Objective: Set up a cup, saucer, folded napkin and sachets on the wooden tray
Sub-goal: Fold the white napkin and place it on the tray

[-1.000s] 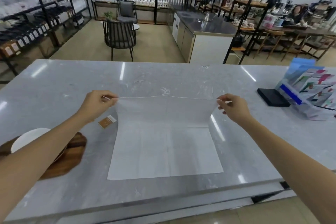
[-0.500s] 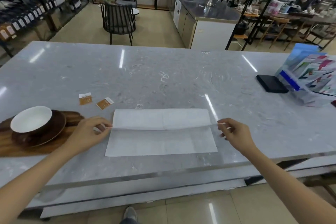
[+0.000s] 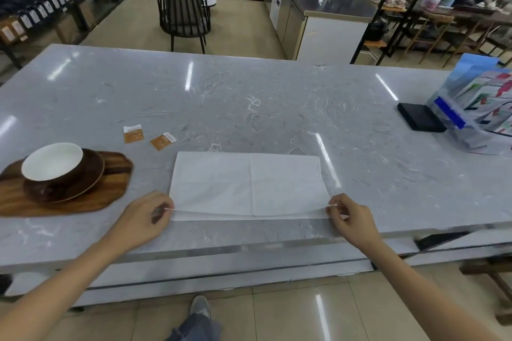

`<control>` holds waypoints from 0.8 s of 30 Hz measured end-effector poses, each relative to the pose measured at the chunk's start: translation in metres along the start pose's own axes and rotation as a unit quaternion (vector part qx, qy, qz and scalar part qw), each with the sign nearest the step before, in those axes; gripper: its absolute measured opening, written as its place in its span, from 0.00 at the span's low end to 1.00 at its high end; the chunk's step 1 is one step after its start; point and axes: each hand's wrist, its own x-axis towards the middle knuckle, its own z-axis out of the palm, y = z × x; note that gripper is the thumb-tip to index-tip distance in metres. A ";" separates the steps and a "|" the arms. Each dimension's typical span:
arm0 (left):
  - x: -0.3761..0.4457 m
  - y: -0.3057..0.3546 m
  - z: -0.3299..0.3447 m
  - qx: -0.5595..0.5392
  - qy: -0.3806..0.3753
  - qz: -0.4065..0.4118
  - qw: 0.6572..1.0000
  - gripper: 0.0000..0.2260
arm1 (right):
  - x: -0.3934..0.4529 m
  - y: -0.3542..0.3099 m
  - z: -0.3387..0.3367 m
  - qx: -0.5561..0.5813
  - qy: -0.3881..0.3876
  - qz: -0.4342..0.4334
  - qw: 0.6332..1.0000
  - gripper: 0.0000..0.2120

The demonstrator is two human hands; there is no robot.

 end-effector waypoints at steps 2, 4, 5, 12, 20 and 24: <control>-0.003 0.002 0.000 0.005 -0.007 0.013 1.000 0.07 | -0.003 0.002 0.001 -0.009 0.001 -0.017 1.000 0.06; -0.006 0.003 0.000 0.008 -0.009 0.029 0.999 0.03 | -0.005 0.005 0.002 -0.014 0.002 -0.025 1.000 0.06; -0.008 0.004 0.000 0.011 -0.007 0.030 0.999 0.06 | -0.007 0.006 0.003 -0.015 0.006 -0.024 1.000 0.06; -0.012 0.006 0.002 0.041 -0.003 0.043 0.998 0.10 | -0.009 0.008 0.008 -0.044 0.057 -0.045 0.996 0.09; -0.012 0.009 0.002 0.056 -0.003 0.053 0.997 0.08 | -0.014 0.014 0.006 -0.054 0.050 -0.072 0.995 0.11; -0.011 0.010 0.002 0.046 -0.004 0.051 0.998 0.10 | -0.019 0.017 0.006 -0.046 0.045 -0.078 0.995 0.11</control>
